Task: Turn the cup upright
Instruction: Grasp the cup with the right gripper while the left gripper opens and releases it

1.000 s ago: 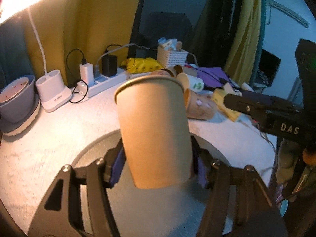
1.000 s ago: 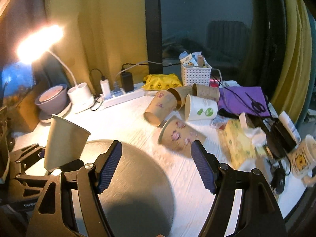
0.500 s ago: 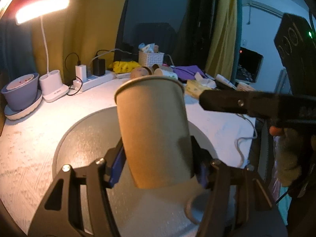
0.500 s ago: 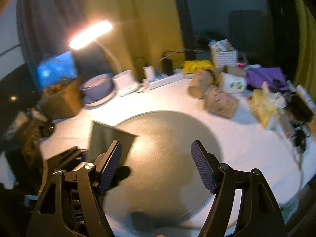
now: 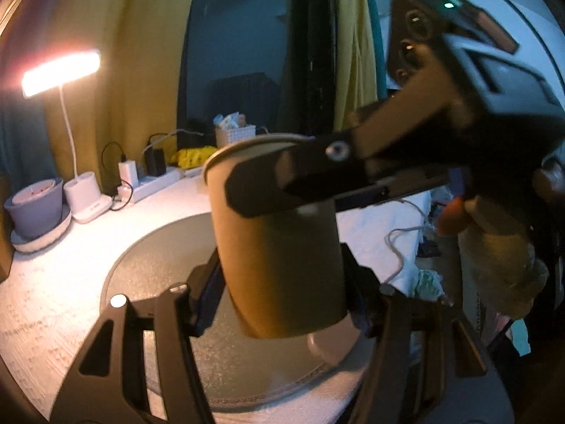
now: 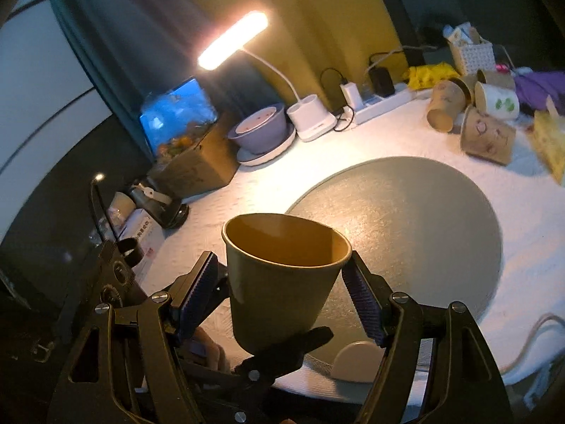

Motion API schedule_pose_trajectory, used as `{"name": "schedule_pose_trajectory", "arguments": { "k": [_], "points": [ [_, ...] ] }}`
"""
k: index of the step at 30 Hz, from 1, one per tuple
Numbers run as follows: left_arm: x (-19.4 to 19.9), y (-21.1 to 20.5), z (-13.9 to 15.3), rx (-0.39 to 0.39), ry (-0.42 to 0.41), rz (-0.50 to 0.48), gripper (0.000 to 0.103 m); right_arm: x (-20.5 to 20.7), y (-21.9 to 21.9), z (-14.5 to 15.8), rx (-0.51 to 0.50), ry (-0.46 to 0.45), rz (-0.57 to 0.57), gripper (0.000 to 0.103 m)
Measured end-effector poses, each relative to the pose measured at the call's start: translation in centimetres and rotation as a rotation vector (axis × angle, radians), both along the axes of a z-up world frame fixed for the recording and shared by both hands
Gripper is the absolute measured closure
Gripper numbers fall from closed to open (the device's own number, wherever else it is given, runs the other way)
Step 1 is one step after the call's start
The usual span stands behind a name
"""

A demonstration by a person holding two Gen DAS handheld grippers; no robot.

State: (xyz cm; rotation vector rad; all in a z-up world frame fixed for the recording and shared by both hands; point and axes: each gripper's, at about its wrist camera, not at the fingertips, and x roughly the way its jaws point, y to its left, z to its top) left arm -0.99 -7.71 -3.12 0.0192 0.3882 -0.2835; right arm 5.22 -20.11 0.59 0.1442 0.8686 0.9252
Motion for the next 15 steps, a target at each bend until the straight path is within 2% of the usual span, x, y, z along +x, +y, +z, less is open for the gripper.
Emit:
{"name": "schedule_pose_trajectory", "arguments": {
  "k": [4,7,12,15],
  "points": [
    [-0.4,-0.5,-0.1,0.011,-0.024,-0.024,0.042,0.5,-0.4,-0.4,0.040,0.046,0.018,0.028],
    [-0.6,-0.9,-0.2,0.020,-0.027,-0.028,0.042,0.6,-0.3,-0.7,0.035,0.046,0.029,0.035],
    [-0.1,-0.7,-0.5,0.022,0.012,-0.025,0.041,1.1,0.1,-1.1,0.024,0.048,0.027,0.036],
    [0.7,-0.3,-1.1,0.011,0.069,-0.027,0.025,1.7,0.2,-1.2,0.023,0.040,0.001,0.036]
  ]
}}
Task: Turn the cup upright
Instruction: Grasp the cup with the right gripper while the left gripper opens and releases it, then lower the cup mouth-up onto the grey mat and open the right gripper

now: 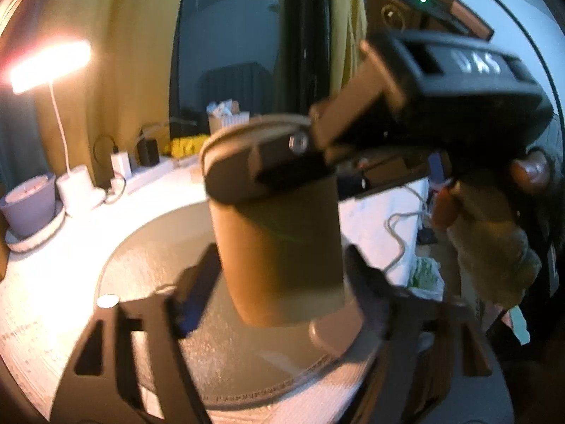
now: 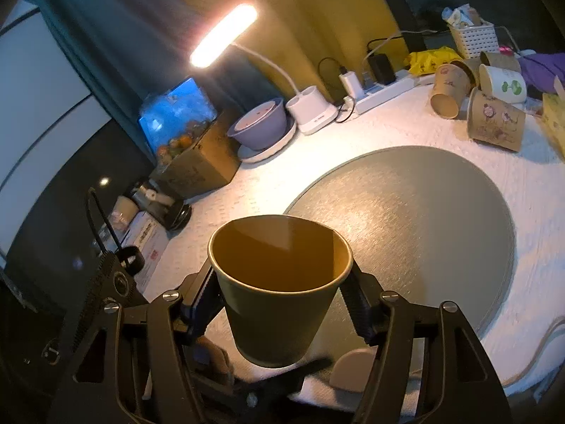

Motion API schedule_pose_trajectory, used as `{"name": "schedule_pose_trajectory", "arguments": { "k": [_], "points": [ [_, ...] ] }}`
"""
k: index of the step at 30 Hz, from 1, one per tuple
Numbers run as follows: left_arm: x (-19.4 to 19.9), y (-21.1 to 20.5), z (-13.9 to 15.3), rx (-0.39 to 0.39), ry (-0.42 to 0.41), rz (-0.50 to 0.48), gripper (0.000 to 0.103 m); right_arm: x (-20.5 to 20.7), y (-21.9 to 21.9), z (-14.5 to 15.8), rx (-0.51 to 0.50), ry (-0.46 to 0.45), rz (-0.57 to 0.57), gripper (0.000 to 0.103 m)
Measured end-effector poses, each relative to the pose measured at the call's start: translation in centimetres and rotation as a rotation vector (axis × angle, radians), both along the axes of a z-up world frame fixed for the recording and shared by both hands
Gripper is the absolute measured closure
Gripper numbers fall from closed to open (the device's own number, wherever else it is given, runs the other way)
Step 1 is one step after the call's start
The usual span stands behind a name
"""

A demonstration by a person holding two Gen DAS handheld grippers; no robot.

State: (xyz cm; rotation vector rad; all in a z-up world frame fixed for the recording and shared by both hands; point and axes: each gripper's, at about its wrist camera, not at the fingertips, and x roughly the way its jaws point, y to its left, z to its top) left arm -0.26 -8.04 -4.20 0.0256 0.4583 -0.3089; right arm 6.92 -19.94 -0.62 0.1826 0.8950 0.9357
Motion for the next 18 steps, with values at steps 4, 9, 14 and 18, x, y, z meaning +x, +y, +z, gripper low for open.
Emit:
{"name": "schedule_pose_trajectory", "arguments": {
  "k": [4,9,14,18],
  "points": [
    [0.9,1.9,-0.6,-0.049,0.057,0.045,0.024,1.0,-0.3,0.2,-0.010,-0.065,-0.079,0.036],
    [2.6,5.7,-1.1,-0.150,0.158,0.137,0.024,2.7,-0.2,0.1,-0.086,-0.206,-0.216,0.036],
    [3.4,8.8,-1.1,-0.189,0.184,0.251,0.024,4.2,1.3,-0.6,-0.197,-0.359,-0.275,0.036],
    [3.8,10.1,-1.2,-0.184,0.178,0.331,0.024,5.8,3.2,-2.0,-0.287,-0.429,-0.261,0.036]
  ]
}}
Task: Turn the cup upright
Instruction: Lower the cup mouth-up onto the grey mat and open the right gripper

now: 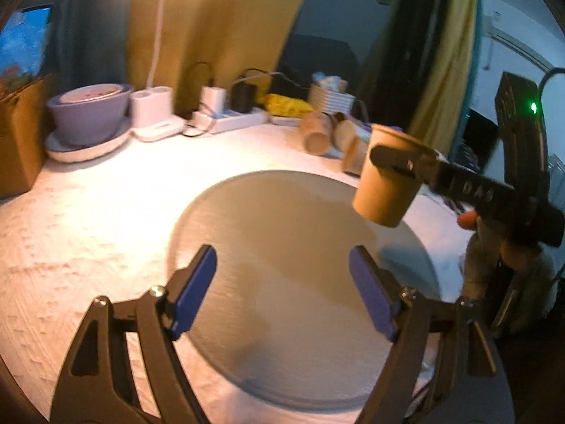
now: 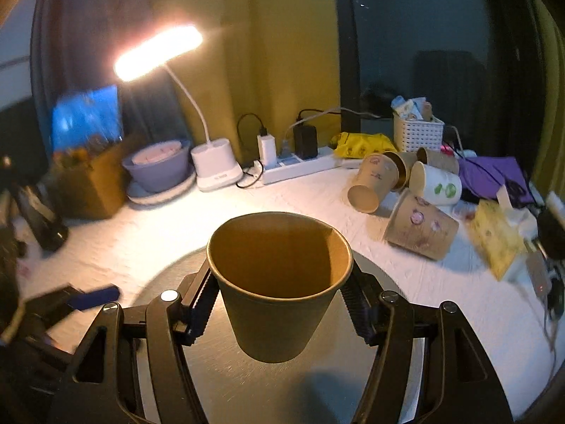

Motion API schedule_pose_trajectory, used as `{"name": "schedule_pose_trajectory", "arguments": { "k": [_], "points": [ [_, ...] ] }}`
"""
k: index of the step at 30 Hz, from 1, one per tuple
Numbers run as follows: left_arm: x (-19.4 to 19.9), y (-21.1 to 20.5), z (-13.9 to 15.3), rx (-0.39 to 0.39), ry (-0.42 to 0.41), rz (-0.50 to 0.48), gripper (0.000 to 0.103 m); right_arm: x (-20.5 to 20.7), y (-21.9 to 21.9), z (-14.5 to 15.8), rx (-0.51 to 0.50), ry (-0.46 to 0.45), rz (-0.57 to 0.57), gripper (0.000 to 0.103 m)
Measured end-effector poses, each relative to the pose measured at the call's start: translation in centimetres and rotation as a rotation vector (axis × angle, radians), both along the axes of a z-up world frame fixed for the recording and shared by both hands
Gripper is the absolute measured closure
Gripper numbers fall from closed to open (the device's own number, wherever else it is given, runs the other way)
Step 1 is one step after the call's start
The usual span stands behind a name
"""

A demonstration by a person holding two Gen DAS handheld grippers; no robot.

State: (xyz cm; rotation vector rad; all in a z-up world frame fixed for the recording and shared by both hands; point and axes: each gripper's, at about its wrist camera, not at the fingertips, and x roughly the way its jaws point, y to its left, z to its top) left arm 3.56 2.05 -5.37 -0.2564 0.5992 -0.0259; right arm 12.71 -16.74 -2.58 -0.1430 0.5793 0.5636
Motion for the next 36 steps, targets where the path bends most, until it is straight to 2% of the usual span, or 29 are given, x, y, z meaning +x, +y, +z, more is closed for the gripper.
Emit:
{"name": "schedule_pose_trajectory", "arguments": {
  "k": [3,13,20,28,30,32,36],
  "points": [
    [0.2,0.7,-0.2,0.028,0.008,0.052,0.024,1.2,1.2,-0.9,-0.032,0.005,0.019,0.036],
    [0.6,2.6,-1.1,0.002,0.056,0.151,0.024,3.4,5.1,-2.3,-0.121,-0.001,0.060,0.036],
    [0.6,2.6,-1.2,-0.002,0.056,0.144,0.024,5.0,5.9,-3.0,-0.167,-0.010,0.018,0.036],
    [0.7,2.5,-1.2,0.003,0.060,0.145,0.024,4.1,6.0,-3.7,-0.190,0.018,0.025,0.035],
    [0.6,2.4,-1.1,0.005,0.056,0.147,0.024,3.9,6.0,-3.8,-0.186,0.026,0.031,0.033],
    [0.6,2.4,-1.1,0.009,0.054,0.149,0.024,3.6,5.9,-3.7,-0.180,0.030,0.038,0.025],
    [0.5,2.1,-1.0,0.024,0.049,0.157,0.024,3.0,5.6,-3.5,-0.170,0.029,0.040,0.024]
  ]
}}
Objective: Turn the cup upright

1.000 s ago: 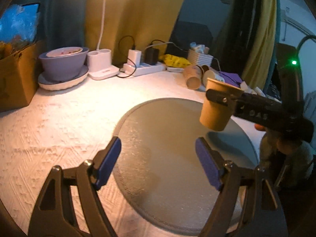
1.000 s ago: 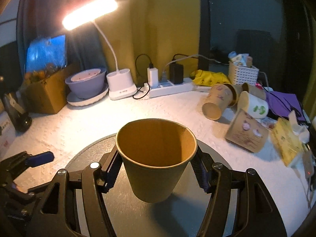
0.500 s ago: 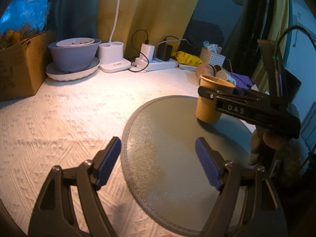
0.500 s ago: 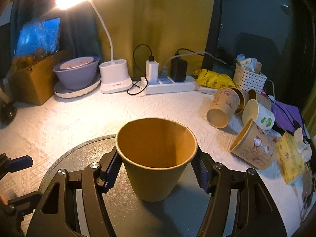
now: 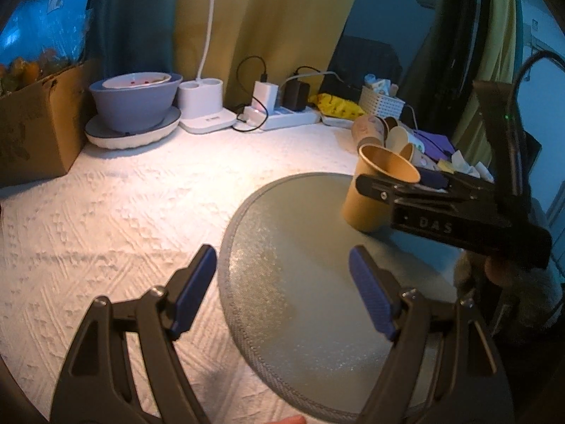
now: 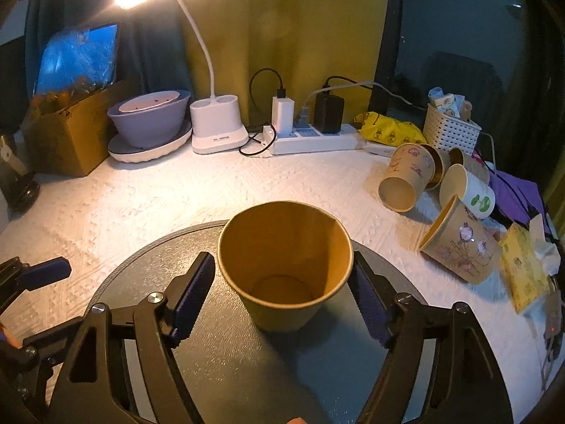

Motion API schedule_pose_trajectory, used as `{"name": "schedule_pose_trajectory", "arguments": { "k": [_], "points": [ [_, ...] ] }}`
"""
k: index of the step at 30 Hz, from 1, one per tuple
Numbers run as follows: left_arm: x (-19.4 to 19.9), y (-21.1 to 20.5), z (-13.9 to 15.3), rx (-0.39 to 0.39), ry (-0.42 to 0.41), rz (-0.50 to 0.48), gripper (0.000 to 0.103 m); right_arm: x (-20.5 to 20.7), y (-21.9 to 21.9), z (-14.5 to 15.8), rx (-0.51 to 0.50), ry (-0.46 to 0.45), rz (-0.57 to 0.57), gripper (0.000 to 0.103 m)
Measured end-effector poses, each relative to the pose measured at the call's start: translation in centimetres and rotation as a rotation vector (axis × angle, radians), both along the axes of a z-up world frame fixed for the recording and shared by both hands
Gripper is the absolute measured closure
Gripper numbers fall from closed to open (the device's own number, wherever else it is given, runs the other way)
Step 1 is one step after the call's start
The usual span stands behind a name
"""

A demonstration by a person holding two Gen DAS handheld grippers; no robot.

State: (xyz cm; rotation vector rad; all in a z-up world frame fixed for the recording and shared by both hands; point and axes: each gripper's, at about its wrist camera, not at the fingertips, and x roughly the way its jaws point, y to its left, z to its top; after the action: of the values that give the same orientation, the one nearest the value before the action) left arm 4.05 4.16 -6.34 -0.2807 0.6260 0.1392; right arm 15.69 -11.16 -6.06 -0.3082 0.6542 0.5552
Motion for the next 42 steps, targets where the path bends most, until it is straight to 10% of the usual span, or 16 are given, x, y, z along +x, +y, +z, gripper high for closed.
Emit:
{"name": "schedule_pose_trajectory", "arguments": {
  "k": [42],
  "points": [
    [-3.8,-7.5,5.2,0.131,-0.171,-0.157,0.015,-11.0,-10.2,5.3,0.112,-0.088,-0.132,0.024]
  ]
}}
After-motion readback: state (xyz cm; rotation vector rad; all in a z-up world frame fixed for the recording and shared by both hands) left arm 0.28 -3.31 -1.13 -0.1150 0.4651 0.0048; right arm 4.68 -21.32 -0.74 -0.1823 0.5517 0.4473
